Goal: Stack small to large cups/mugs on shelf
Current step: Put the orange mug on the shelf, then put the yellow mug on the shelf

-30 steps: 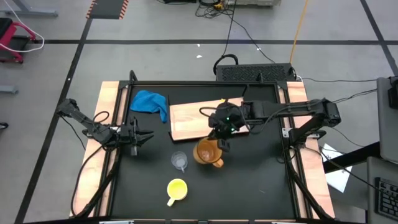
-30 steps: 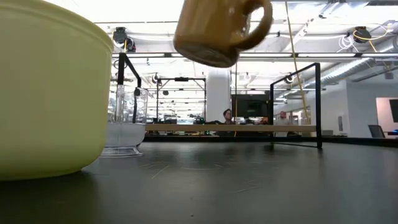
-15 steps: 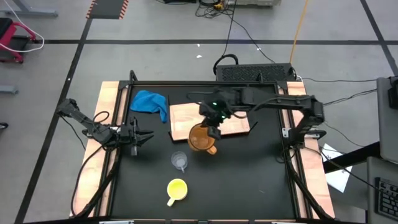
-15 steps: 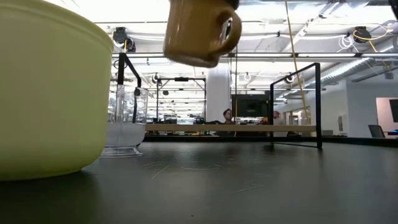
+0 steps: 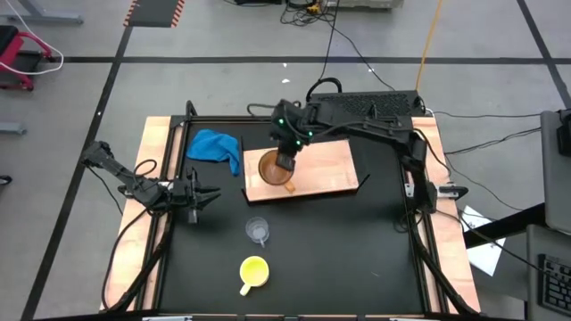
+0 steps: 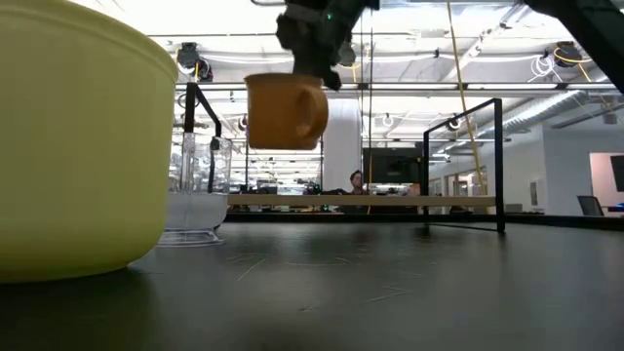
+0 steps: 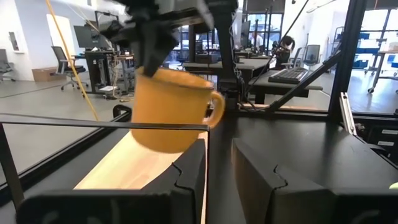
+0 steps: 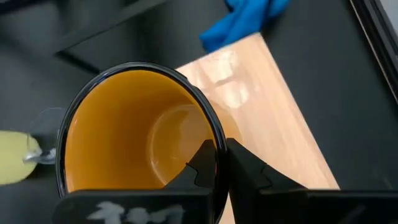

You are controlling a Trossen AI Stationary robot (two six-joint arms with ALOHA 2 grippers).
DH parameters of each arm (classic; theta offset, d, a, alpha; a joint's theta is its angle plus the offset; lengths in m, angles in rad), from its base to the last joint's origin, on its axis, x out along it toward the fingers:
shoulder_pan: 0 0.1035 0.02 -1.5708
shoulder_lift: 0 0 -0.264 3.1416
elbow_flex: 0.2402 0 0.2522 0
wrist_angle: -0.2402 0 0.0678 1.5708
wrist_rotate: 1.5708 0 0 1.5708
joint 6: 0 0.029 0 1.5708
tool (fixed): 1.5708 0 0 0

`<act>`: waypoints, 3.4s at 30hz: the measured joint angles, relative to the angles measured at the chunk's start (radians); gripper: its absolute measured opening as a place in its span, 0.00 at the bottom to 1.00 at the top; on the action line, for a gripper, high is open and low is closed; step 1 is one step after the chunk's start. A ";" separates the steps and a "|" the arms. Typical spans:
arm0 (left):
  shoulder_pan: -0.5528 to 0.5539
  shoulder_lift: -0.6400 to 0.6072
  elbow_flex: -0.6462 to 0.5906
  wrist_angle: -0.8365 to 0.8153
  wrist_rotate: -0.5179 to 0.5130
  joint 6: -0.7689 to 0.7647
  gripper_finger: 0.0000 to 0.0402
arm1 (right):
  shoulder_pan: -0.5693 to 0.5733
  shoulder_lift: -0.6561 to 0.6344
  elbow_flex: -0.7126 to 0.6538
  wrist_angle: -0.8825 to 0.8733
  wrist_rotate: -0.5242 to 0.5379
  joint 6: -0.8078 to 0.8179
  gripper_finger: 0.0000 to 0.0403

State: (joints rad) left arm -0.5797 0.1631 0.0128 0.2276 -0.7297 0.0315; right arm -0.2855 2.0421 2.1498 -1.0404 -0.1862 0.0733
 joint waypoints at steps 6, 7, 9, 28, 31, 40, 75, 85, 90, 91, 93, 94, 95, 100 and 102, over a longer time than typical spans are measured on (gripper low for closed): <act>0.000 0.000 0.000 -0.005 -0.003 0.017 0.20 | -0.046 0.020 -0.001 0.056 -0.069 0.067 0.02; 0.000 0.000 0.000 -0.009 -0.004 0.017 0.20 | -0.048 0.018 -0.004 0.068 -0.078 0.077 0.02; 0.000 0.000 0.000 -0.019 -0.004 0.017 0.20 | -0.047 0.018 -0.008 0.103 -0.082 0.099 0.02; 0.000 0.000 0.000 -0.025 -0.004 0.017 0.20 | -0.040 0.019 -0.201 0.203 -0.032 0.116 0.02; 0.000 0.000 0.000 -0.024 -0.004 0.017 0.20 | -0.040 0.017 -0.201 0.205 -0.035 0.117 0.02; 0.000 0.000 0.000 -0.023 -0.004 0.017 0.20 | -0.040 0.018 -0.208 0.256 -0.031 0.177 0.02; 0.000 0.000 0.000 -0.052 -0.003 0.034 0.20 | -0.048 0.016 -0.313 0.359 -0.054 0.175 0.23; 0.000 0.000 0.000 -0.052 -0.003 0.035 0.20 | -0.053 -0.100 -0.313 0.376 -0.054 0.126 0.33; 0.000 0.000 0.000 -0.051 -0.003 0.035 0.20 | -0.053 -0.213 -0.313 0.351 -0.054 0.046 0.33; 0.000 0.000 0.000 -0.051 -0.003 0.037 0.20 | -0.053 -0.242 -0.313 0.340 -0.053 0.019 0.32; 0.000 0.000 0.000 -0.048 -0.003 0.046 0.20 | -0.047 -0.296 -0.313 0.303 -0.052 -0.018 0.28; 0.000 0.000 0.000 -0.044 -0.003 0.050 0.20 | -0.042 -0.325 -0.312 0.287 -0.053 -0.034 0.25; 0.000 0.000 0.000 -0.040 -0.003 0.058 0.20 | -0.036 -0.351 -0.312 0.267 -0.051 -0.051 0.21; 0.000 0.000 0.000 -0.008 -0.004 0.074 0.20 | 0.019 -0.482 -0.333 0.222 -0.042 -0.094 0.02; 0.000 0.000 0.000 0.011 -0.003 0.061 0.20 | 0.053 -0.540 -0.376 0.239 0.001 -0.095 0.02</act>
State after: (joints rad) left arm -0.5793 0.1635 0.0128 0.2384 -0.7330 0.0923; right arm -0.2321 1.5023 1.7741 -0.8015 -0.1851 -0.0221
